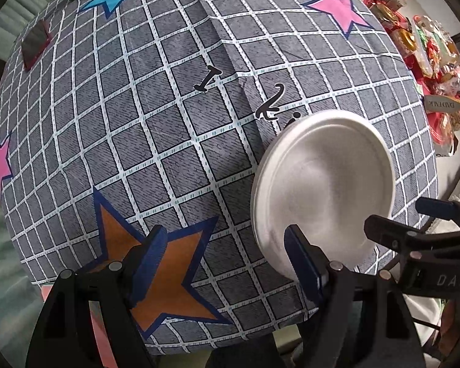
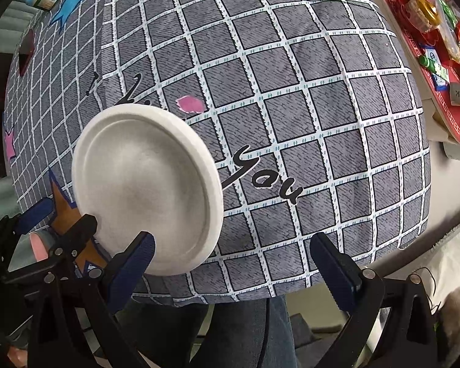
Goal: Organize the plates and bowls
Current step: 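Close both grippers on the rim of the stacked white bowls, then lift the bowl stack with both grippers and carry it toward the pink plate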
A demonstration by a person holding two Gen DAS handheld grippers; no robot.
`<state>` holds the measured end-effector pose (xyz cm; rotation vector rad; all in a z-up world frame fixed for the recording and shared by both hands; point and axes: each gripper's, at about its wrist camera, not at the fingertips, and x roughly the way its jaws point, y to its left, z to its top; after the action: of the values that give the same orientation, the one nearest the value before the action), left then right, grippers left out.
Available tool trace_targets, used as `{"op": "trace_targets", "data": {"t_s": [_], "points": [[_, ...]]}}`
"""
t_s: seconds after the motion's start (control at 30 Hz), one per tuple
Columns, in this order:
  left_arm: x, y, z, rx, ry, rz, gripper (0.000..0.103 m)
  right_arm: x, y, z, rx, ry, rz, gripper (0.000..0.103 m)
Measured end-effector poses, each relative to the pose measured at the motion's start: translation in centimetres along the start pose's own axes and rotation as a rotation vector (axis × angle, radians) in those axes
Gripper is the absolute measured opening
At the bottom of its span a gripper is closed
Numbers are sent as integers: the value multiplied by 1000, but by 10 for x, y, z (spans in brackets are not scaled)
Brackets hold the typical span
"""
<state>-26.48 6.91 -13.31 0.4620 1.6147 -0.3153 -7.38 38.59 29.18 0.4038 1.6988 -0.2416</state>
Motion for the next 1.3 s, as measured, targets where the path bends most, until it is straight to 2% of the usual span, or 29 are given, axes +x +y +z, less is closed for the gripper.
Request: {"op": "trace_targets", "data": {"t_s": [0.4, 0.57, 0.7, 0.83, 0.87, 0.97, 1.0, 1.03, 1.07, 1.1, 1.3], "points": [[66, 4, 19, -34, 55, 1, 81, 43, -15, 45, 3, 51, -42, 102], [86, 8, 22, -63, 53, -47, 81, 62, -18, 61, 3, 58, -59, 102], [92, 13, 31, -62, 56, -75, 80, 65, -23, 73, 11, 55, -34, 101], [90, 11, 39, -42, 50, -107, 66, 59, -17, 87, -19, 47, -5, 77], [87, 11, 43, -31, 48, -118, 59, 58, -13, 90, -29, 44, 2, 70], [87, 4, 49, -4, 48, -142, 45, 61, -2, 100, -57, 47, 7, 58], [88, 1, 50, 9, 50, -154, 37, 61, 0, 103, -64, 49, 9, 55], [89, -1, 51, 17, 54, -170, 31, 61, 4, 106, -73, 51, 13, 47], [91, -2, 52, 16, 57, -168, 30, 62, 7, 109, -84, 56, 23, 38], [92, -1, 52, 12, 56, -172, 30, 64, 11, 111, -89, 64, 30, 35], [98, 21, 35, -18, 59, -172, 30, 70, 38, 119, -121, 74, -13, 35]]}}
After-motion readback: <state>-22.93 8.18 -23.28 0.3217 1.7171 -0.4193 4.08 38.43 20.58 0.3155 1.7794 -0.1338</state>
